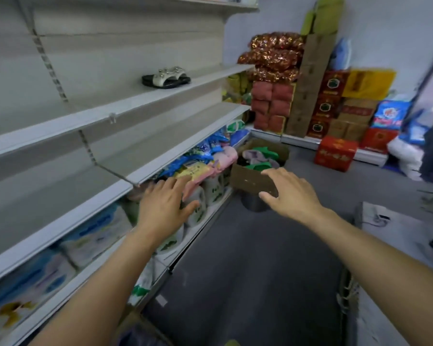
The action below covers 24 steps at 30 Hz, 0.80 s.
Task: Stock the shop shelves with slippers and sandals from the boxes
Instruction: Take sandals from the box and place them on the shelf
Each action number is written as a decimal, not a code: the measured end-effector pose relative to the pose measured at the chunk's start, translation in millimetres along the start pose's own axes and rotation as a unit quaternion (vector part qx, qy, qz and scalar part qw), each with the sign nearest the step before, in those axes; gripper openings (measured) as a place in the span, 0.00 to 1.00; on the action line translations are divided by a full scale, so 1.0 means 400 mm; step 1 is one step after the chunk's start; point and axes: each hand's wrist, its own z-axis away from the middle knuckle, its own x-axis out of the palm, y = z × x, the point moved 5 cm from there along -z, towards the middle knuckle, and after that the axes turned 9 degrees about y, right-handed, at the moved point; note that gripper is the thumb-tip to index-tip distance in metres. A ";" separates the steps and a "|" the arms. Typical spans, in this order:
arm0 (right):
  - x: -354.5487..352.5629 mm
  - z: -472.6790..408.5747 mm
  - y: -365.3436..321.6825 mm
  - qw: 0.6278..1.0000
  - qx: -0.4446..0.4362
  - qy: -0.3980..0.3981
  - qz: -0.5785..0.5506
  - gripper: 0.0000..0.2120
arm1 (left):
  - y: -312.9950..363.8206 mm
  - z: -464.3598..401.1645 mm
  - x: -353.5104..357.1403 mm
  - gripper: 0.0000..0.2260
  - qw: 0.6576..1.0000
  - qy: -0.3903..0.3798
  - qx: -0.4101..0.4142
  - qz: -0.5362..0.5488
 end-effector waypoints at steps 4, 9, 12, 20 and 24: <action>0.060 -0.181 0.200 0.999 0.044 -0.005 0.002 0.25 | 0.065 -0.213 0.163 0.26 0.999 -0.009 -0.004 0.033; 0.124 -0.406 0.414 0.995 0.089 -0.032 0.004 0.21 | 0.136 -0.495 0.367 0.25 0.995 -0.049 -0.009 0.084; 0.156 -0.517 0.541 0.994 0.107 -0.033 -0.003 0.21 | 0.211 -0.656 0.475 0.24 0.991 -0.073 -0.002 0.115; 0.291 -0.777 0.867 0.992 0.112 -0.061 -0.009 0.20 | 0.371 -0.973 0.795 0.22 0.982 -0.112 -0.003 0.155; 0.375 -0.972 1.040 0.993 0.087 -0.077 -0.018 0.20 | 0.433 -1.126 0.987 0.20 0.974 -0.134 -0.043 0.178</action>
